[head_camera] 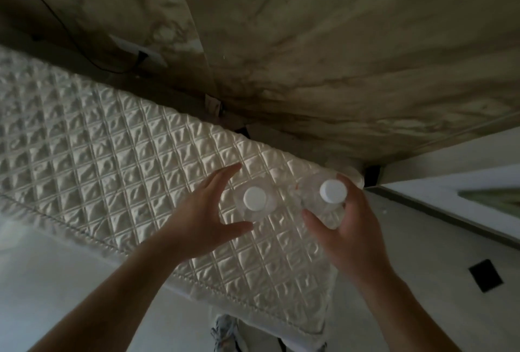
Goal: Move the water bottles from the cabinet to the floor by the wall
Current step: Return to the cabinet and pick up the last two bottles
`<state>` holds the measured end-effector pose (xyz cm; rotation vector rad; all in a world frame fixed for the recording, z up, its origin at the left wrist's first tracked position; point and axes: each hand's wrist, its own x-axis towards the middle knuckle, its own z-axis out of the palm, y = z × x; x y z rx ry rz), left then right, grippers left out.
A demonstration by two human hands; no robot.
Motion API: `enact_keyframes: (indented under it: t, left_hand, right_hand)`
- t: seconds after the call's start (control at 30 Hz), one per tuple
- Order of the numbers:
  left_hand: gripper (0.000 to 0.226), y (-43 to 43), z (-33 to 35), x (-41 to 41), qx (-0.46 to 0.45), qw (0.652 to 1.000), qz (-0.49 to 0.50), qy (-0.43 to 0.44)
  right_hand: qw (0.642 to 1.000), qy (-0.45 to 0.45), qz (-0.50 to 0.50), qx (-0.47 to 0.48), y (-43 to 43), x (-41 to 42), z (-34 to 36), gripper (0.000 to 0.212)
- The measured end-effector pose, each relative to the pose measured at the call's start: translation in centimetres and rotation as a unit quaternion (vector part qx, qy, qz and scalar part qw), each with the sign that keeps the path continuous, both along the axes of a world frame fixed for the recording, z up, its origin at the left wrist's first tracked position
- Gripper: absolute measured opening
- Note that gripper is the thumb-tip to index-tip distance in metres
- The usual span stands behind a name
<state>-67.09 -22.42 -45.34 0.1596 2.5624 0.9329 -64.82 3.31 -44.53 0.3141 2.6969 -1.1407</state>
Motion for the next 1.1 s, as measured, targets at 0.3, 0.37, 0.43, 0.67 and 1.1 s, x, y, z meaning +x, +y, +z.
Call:
enact_keyframes:
  t: [0.3, 0.37, 0.43, 0.67, 1.1]
  left_hand:
    - [0.079, 1.0, -1.9, 0.4, 0.068, 0.995, 0.017, 0.076]
    - [0.076, 1.2, -1.9, 0.4, 0.076, 0.993, 0.019, 0.089]
    - [0.075, 1.2, -2.0, 0.3, 0.08, 0.992, 0.024, 0.09]
    - [0.074, 1.3, -1.2, 0.2, 0.086, 0.993, 0.032, 0.074]
    - [0.072, 2.6, 8.3, 1.3, 0.114, 0.985, 0.068, 0.109]
  right_hand:
    - [0.998, 0.041, -0.04, -0.005, -0.6, -0.2, -1.6, 0.074]
    - [0.998, 0.045, -0.047, -0.009, -0.8, -0.2, -1.7, 0.073]
    - [0.998, 0.047, -0.051, -0.011, -0.9, -0.2, -1.7, 0.074]
    - [0.995, 0.066, -0.068, -0.005, -1.1, -0.6, -0.6, 0.064]
    - [0.994, 0.085, -0.055, -0.044, 0.8, 0.8, 8.2, 0.057]
